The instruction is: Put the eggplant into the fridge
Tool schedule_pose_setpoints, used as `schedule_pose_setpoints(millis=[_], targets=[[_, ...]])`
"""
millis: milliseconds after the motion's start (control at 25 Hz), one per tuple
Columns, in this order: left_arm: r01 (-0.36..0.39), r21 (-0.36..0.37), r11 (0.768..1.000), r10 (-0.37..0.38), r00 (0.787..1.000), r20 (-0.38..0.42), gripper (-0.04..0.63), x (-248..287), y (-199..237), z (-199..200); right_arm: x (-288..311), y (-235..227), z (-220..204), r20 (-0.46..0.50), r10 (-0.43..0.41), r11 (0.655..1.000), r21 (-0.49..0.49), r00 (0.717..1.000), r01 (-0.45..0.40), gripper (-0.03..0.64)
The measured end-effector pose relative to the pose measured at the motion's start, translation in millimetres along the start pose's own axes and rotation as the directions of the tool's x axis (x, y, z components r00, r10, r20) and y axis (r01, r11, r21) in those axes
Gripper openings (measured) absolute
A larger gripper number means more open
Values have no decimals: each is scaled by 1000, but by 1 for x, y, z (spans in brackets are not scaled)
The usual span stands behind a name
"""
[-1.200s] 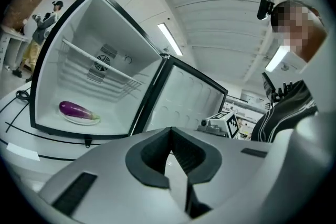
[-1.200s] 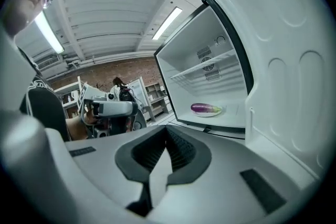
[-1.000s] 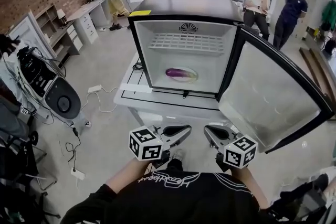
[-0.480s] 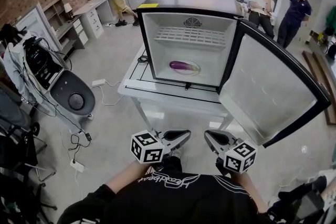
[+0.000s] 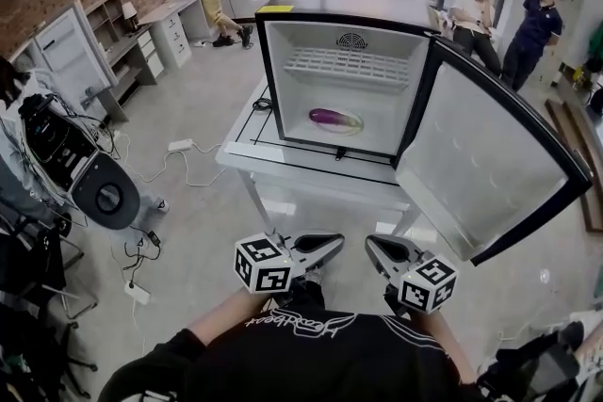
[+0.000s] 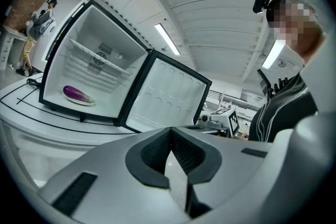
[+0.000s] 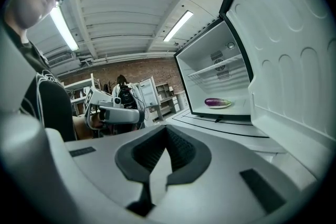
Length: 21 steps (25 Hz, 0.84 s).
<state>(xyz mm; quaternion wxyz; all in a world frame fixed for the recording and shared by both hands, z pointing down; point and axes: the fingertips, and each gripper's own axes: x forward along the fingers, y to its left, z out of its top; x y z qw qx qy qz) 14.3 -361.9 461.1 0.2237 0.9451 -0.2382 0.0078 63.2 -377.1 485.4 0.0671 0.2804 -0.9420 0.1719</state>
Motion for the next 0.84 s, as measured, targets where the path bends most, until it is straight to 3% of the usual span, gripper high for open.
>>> schedule_pose_setpoints(millis=[600, 840], targets=[[-63, 72, 995, 62, 998, 16, 8, -16, 15, 8, 19, 4, 9, -9, 28, 999, -39, 1000, -28, 8], [-59, 59, 997, 57, 998, 30, 8, -16, 23, 14, 27, 0, 13, -5, 31, 998, -46, 999, -32, 8]])
